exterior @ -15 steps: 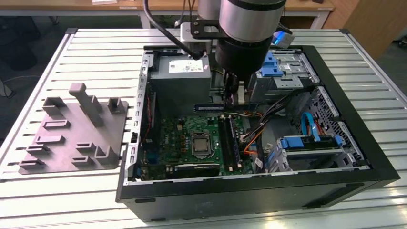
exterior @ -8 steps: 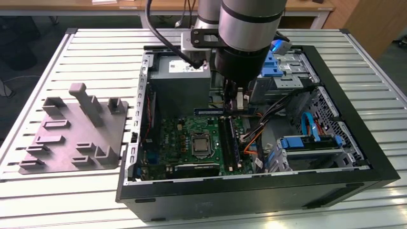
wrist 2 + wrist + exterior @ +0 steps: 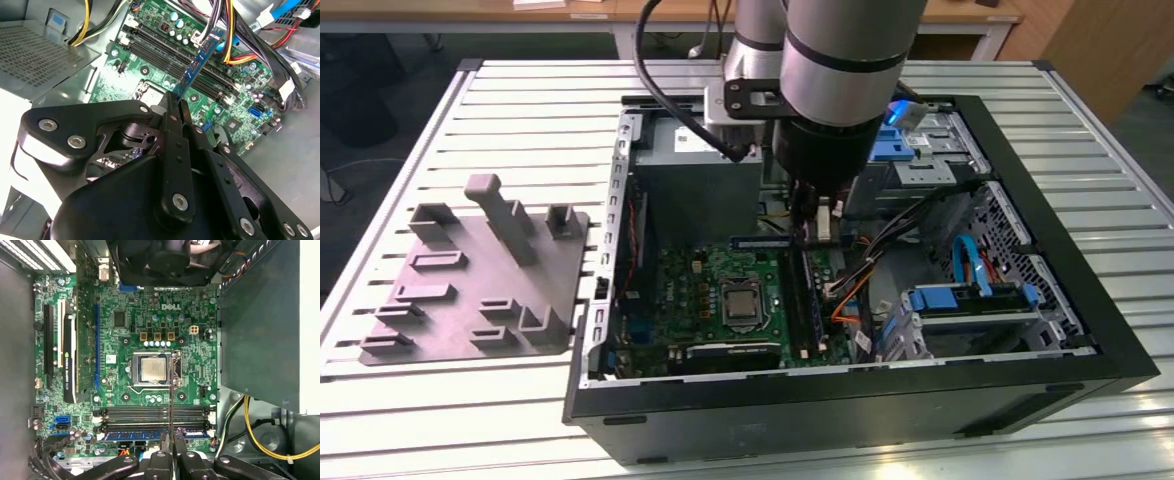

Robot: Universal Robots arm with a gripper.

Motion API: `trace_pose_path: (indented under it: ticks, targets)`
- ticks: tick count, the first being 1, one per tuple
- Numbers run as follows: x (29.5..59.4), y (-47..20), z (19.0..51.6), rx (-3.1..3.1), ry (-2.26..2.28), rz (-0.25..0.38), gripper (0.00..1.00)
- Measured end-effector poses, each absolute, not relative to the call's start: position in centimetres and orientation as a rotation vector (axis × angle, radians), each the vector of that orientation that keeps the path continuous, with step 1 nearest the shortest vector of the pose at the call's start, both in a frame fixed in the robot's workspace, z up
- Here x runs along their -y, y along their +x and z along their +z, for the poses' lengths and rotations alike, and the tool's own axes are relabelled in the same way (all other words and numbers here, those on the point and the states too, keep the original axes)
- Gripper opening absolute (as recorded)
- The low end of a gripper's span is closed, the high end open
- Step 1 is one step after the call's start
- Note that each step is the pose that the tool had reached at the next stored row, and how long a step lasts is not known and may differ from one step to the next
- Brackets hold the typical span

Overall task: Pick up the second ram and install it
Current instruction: 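Pick up the second ram and move it above second insertion slot, then insert the second ram into the second slot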

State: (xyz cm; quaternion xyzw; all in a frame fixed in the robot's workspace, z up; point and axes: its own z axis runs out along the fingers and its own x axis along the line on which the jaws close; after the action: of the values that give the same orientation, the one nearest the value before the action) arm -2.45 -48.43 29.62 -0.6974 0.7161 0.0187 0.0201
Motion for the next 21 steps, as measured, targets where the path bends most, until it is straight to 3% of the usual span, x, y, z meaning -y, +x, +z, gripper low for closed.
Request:
trace_pose_path:
  ticks: [21]
  targets:
    - [48.45, -2.45, 28.58, -2.221, -2.163, 0.058, 0.14]
